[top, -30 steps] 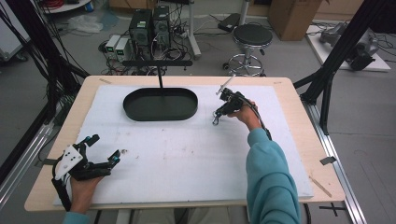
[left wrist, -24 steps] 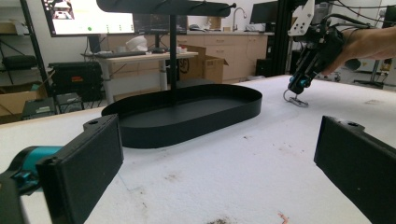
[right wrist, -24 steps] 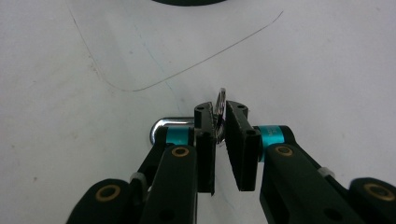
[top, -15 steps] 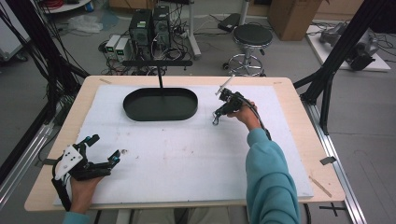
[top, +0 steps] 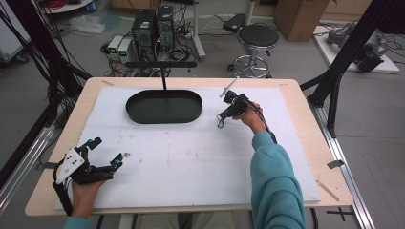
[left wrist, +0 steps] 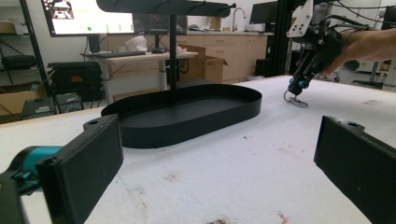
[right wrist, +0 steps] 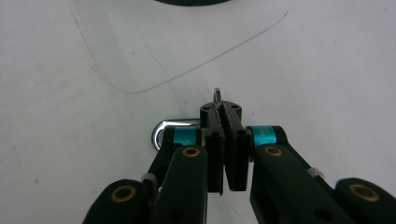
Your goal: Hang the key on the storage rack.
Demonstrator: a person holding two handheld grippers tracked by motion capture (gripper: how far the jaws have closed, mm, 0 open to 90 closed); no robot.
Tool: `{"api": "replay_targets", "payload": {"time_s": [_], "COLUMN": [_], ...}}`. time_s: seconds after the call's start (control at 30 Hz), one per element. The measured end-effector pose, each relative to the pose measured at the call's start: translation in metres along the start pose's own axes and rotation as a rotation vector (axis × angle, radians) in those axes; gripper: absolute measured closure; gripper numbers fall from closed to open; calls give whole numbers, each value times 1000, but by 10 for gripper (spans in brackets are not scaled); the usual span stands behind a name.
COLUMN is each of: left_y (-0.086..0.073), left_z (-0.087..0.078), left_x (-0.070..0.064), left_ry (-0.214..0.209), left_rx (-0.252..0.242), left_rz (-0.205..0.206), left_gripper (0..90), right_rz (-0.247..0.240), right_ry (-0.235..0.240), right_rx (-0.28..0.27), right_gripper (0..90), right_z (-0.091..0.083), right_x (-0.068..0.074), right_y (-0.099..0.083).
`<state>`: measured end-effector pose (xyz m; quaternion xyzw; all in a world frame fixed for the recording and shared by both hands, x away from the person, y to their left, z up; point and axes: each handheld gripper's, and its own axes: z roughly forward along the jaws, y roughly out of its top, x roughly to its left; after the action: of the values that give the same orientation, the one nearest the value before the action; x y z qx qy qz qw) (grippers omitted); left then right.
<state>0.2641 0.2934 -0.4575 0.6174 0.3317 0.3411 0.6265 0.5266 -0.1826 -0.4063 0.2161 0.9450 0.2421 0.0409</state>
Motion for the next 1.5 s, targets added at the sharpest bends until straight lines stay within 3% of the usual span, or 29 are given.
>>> {"api": "replay_targets", "payload": {"time_s": [0.33,0.43,0.57,0.7,0.83,1.07,1.27,1.5], "left_y": [2,6,14,27,46,79,104,123], "left_z": [3,4,8,17,29,50,68,91], "left_x": [5,6,8,7,1,-8,-21,-32], "left_ry": [-12,4,-17,-77,-132,-237,-345,-451], "left_rx": [36,47,47,93,135,137,131,143], "left_rz": [-47,-37,-54,-52,-33,-15,11,57], "left_gripper": [31,30,30,30,30,30,30,30], "right_rz": [3,-3,-19,-38,-87,-167,-214,-241], "right_ry": [57,63,70,80,98,188,224,261], "right_rx": [-133,-168,-244,-303,-390,-528,-610,-688], "right_gripper": [888,887,887,887,887,887,887,887], "right_z": [-18,-27,-42,-60,-79,-103,-113,-115], "right_x": [7,13,23,35,50,83,107,124], "right_y": [3,3,2,2,3,2,-1,-2]}}
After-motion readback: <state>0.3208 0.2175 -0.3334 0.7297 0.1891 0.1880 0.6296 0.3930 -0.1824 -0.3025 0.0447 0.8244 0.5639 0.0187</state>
